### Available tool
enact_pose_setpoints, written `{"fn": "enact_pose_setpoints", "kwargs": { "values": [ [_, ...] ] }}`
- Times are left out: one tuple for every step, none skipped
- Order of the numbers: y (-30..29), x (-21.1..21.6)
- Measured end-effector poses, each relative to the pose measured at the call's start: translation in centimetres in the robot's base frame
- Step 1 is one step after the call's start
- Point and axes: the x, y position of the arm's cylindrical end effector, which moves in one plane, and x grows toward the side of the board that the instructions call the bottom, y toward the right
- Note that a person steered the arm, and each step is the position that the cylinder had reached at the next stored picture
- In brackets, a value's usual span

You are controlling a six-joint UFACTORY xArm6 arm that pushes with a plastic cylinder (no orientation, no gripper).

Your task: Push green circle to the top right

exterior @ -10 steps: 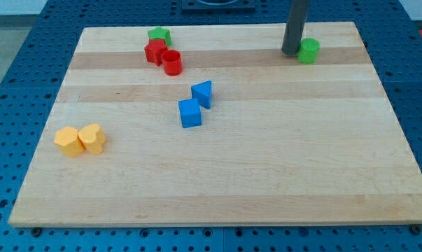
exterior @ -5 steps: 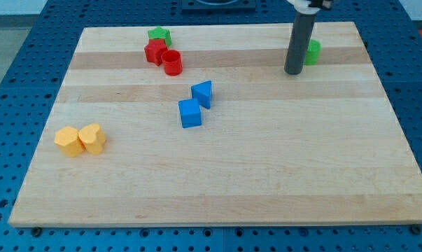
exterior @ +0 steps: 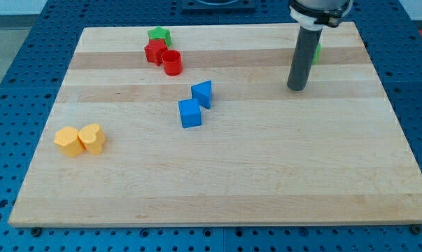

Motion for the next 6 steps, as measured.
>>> {"fn": "enact_pose_setpoints", "kwargs": {
  "values": [
    [0.0,0.9],
    [-0.3,2.5],
    [1.0,0.1],
    [0.7,-5.1],
    [3.1,-8.8],
    [3.5,-12.0]
  ]
}}
